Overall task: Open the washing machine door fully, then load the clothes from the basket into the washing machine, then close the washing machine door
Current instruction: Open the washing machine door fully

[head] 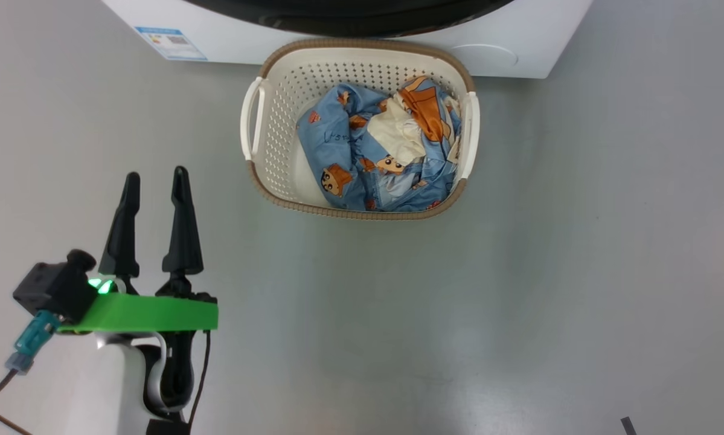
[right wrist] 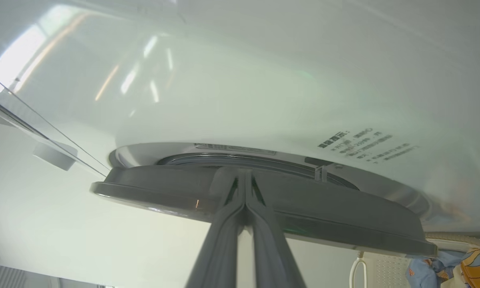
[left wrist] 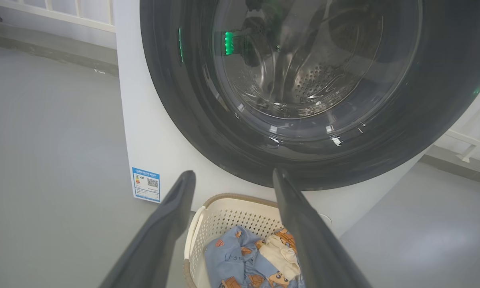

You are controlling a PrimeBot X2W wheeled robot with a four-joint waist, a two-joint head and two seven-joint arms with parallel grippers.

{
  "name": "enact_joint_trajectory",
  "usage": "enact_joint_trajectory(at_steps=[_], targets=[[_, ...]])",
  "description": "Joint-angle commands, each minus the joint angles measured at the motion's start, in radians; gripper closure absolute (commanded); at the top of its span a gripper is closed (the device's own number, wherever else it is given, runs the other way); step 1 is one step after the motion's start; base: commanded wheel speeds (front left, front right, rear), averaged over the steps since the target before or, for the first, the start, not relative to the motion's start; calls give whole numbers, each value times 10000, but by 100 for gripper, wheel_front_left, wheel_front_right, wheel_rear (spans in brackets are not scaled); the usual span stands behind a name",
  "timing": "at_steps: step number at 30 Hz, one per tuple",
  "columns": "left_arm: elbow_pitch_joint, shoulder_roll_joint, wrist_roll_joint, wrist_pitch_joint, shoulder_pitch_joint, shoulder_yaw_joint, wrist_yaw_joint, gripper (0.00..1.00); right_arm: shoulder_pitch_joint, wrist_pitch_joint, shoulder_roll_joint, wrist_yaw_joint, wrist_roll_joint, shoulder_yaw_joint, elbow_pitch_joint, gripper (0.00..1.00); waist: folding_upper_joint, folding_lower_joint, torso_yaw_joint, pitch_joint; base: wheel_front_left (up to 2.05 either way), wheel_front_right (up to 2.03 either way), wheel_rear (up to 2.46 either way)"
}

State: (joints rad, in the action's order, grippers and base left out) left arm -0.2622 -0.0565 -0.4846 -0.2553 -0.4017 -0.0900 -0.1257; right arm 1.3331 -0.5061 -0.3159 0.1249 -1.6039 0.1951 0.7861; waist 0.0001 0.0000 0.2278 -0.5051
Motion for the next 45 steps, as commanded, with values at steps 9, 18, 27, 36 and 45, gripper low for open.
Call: enact_joint_trajectory(at_steps=[9,18,27,36,45], targets=[[367,-139,-37,-65,-215,332,-50,0,1057,-532,185,58,116,266,440,100,-1,0,414,-443,0,0,0],[364,-38,-89,-65,-253,318,-50,0,1560,-625,263,58,253,365,648,100,-1,0,714,-711,0,0,0],[287,13,-103,-65,-299,335,-50,0,1520,-998,382,58,379,628,839,100,-1,0,816,-703,0,0,0],[194,31,28,-65,-39,562,-50,0,186,-1587,516,58,104,716,515,100,-1,0,680,17,0,0,0],[125,-62,128,-65,399,820,-50,0,-1695,-2134,838,58,-164,911,-466,100,-1,0,619,906,0,0,0]])
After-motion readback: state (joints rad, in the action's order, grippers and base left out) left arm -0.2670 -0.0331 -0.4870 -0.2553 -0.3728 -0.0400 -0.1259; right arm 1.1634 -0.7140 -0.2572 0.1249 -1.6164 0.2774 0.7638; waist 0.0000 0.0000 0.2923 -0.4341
